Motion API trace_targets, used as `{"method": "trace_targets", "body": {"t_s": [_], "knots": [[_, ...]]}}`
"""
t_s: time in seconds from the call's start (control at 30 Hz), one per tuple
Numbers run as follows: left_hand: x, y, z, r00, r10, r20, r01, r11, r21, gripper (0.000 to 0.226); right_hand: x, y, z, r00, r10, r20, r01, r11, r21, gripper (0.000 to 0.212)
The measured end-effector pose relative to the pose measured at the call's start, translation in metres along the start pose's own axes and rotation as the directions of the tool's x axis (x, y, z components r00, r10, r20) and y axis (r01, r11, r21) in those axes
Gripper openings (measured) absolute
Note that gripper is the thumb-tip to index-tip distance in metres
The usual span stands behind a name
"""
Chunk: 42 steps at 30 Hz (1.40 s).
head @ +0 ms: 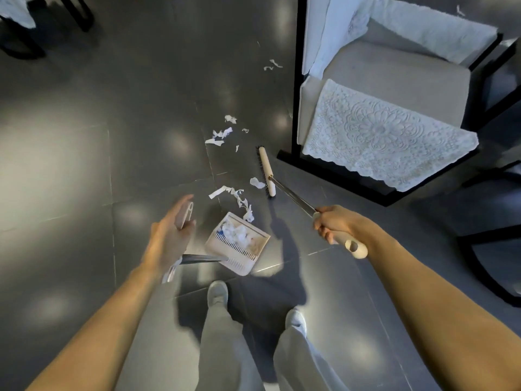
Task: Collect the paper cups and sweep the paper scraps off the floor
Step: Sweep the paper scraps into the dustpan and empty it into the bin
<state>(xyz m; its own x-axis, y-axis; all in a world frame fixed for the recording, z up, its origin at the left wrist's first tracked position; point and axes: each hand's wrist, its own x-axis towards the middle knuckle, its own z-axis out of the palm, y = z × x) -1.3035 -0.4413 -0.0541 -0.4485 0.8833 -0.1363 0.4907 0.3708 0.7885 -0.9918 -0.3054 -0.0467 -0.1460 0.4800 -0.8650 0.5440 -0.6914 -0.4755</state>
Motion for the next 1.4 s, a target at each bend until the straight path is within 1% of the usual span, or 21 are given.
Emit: {"method": "trace_targets", "body": {"t_s": [0.1, 0.17, 0.23, 0.3, 0.4, 0.47, 0.53, 0.6, 0.67, 0.73, 0.77, 0.83, 0.93, 1.0, 1.07, 1.17, 1.27, 1.33, 1.4], "knots": [[0.034, -0.015, -0.019, 0.997, 0.057, 0.059, -0.061, 0.995, 0.073, 0.05, 0.016, -0.02, 0.015, 0.997, -0.06, -0.039, 0.055, 0.989, -0.136, 0.034], [0.054, -0.025, -0.031, 0.997, 0.051, 0.051, -0.058, 0.99, 0.131, 0.049, 0.024, -0.033, 0.025, 0.993, -0.102, -0.056, 0.084, 0.961, -0.262, 0.027], [0.078, -0.037, -0.048, 0.996, 0.07, 0.052, -0.078, 0.981, 0.18, 0.048, 0.039, -0.051, 0.043, 0.988, -0.12, -0.099, 0.079, 0.935, -0.345, 0.026], [0.103, -0.048, -0.062, 0.996, 0.075, 0.044, -0.082, 0.976, 0.203, 0.044, 0.055, -0.069, 0.063, 0.985, -0.117, -0.126, 0.063, 0.927, -0.37, 0.03], [0.134, -0.061, -0.069, 0.998, 0.055, 0.016, -0.057, 0.977, 0.206, 0.038, 0.079, -0.09, 0.087, 0.992, -0.069, -0.105, 0.023, 0.921, -0.389, 0.034], [0.151, -0.062, -0.065, 0.998, 0.063, 0.011, -0.064, 0.983, 0.171, 0.036, 0.087, -0.095, 0.101, 0.997, -0.019, -0.074, -0.008, 0.938, -0.347, 0.036], [0.165, -0.057, -0.056, 0.996, 0.083, 0.036, -0.087, 0.991, 0.103, 0.037, 0.085, -0.091, 0.116, 0.999, 0.029, -0.035, -0.036, 0.971, -0.235, 0.035], [0.177, -0.05, -0.048, 0.995, 0.093, 0.047, -0.095, 0.995, 0.042, 0.037, 0.074, -0.084, 0.13, 0.998, 0.056, 0.042, -0.051, 0.993, -0.107, 0.03], [0.187, -0.045, -0.041, 0.994, 0.097, 0.05, -0.098, 0.995, 0.018, 0.037, 0.057, -0.08, 0.139, 0.988, 0.09, 0.124, -0.09, 0.996, -0.006, 0.029], [0.193, -0.042, -0.037, 0.994, 0.086, 0.06, -0.086, 0.996, -0.005, 0.039, 0.038, -0.082, 0.141, 0.977, 0.116, 0.178, -0.121, 0.992, 0.02, 0.031], [0.195, -0.042, -0.036, 0.995, 0.076, 0.069, -0.075, 0.997, -0.012, 0.041, 0.029, -0.085, 0.138, 0.973, 0.122, 0.196, -0.126, 0.992, 0.006, 0.032], [0.195, -0.043, -0.038, 0.994, 0.056, 0.091, -0.057, 0.998, 0.014, 0.042, 0.01, -0.093, 0.126, 0.97, 0.122, 0.211, -0.116, 0.992, -0.042, 0.041], [0.189, -0.05, -0.044, 0.992, 0.043, 0.118, -0.046, 0.999, 0.024, 0.041, -0.007, -0.107, 0.108, 0.966, 0.129, 0.222, -0.124, 0.992, -0.037, 0.056], [0.183, -0.054, -0.048, 0.993, 0.027, 0.117, -0.033, 0.998, 0.046, 0.04, -0.011, -0.119, 0.104, 0.969, 0.112, 0.22, -0.09, 0.99, -0.105, 0.059], [0.175, -0.056, -0.053, 0.995, 0.03, 0.093, -0.038, 0.995, 0.087, 0.038, -0.008, -0.134, 0.105, 0.975, 0.071, 0.209, -0.031, 0.982, -0.188, 0.051], [0.163, -0.058, -0.065, 0.999, 0.034, 0.033, -0.038, 0.989, 0.14, 0.034, 0.007, -0.156, 0.105, 0.985, 0.042, 0.165, -0.003, 0.974, -0.228, 0.037], [0.152, -0.065, -0.077, 0.999, -0.019, -0.042, 0.025, 0.987, 0.156, 0.033, 0.026, -0.174, 0.112, 0.993, 0.019, 0.12, 0.016, 0.958, -0.286, 0.033], [0.148, -0.072, -0.082, 0.996, -0.06, -0.069, 0.072, 0.981, 0.181, 0.034, 0.041, -0.183, 0.122, 0.995, -0.021, 0.102, 0.058, 0.929, -0.367, 0.03], [0.15, -0.077, -0.086, 0.994, -0.065, -0.089, 0.082, 0.977, 0.198, 0.036, 0.056, -0.188, 0.133, 0.992, -0.059, 0.112, 0.105, 0.874, -0.475, 0.03]]}}
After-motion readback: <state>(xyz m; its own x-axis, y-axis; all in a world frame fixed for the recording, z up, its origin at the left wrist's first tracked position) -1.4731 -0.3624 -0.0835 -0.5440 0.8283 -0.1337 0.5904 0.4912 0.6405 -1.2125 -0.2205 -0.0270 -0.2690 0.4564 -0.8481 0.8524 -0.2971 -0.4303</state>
